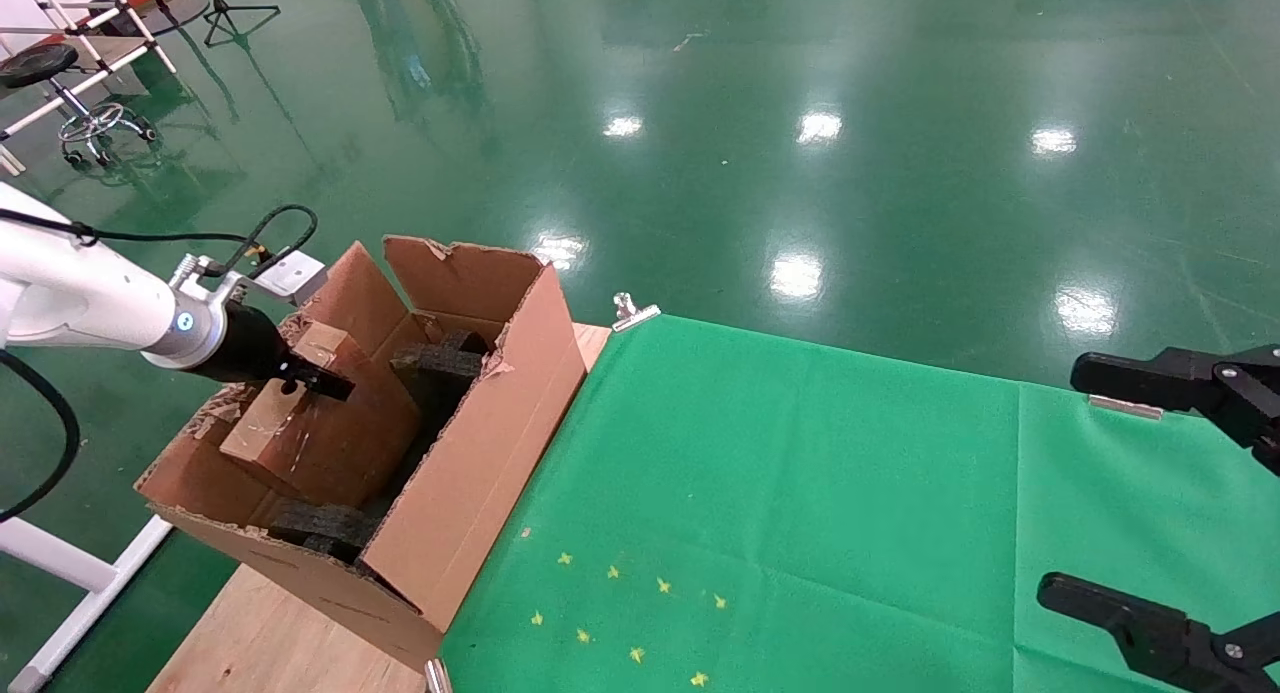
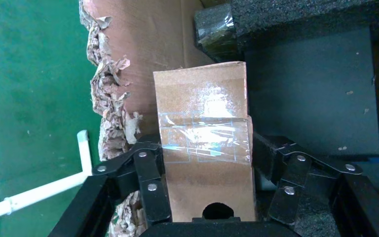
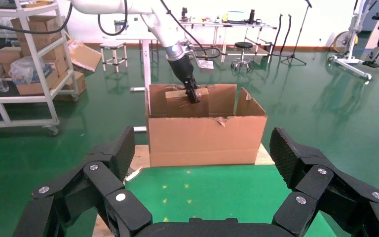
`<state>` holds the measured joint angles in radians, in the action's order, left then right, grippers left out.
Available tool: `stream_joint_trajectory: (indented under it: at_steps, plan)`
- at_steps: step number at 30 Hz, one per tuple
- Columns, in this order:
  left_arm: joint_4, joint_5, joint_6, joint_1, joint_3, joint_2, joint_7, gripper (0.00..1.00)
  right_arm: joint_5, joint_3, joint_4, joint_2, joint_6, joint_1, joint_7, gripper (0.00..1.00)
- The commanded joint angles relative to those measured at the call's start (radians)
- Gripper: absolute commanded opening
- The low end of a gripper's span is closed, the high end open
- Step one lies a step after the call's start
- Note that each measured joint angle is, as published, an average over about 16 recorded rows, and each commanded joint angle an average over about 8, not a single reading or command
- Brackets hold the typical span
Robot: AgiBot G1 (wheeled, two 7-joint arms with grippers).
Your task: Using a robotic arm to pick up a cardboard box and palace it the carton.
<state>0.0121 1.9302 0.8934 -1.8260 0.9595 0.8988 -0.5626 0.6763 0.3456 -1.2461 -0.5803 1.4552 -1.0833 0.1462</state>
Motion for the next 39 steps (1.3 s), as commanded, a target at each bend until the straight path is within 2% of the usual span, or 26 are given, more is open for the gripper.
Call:
stream_joint_trajectory:
  at_steps: [1, 15, 29, 39]
  plan:
    - [0.000, 0.000, 0.001, -0.001, -0.001, -0.001, 0.000, 1.00, 0.000, 0.000, 0.000, 0.000, 0.000, 0.000, 0.000, 1.00]
    - [-0.019, -0.014, 0.014, -0.023, -0.013, -0.011, 0.016, 1.00, 0.000, 0.000, 0.000, 0.000, 0.000, 0.000, 0.000, 1.00]
    - [-0.139, -0.141, 0.183, -0.145, -0.099, -0.083, 0.096, 1.00, 0.000, 0.000, 0.000, 0.000, 0.000, 0.000, 0.000, 1.00]
    - [-0.155, -0.152, 0.200, -0.155, -0.105, -0.090, 0.101, 1.00, 0.000, 0.000, 0.000, 0.000, 0.000, 0.000, 0.000, 1.00]
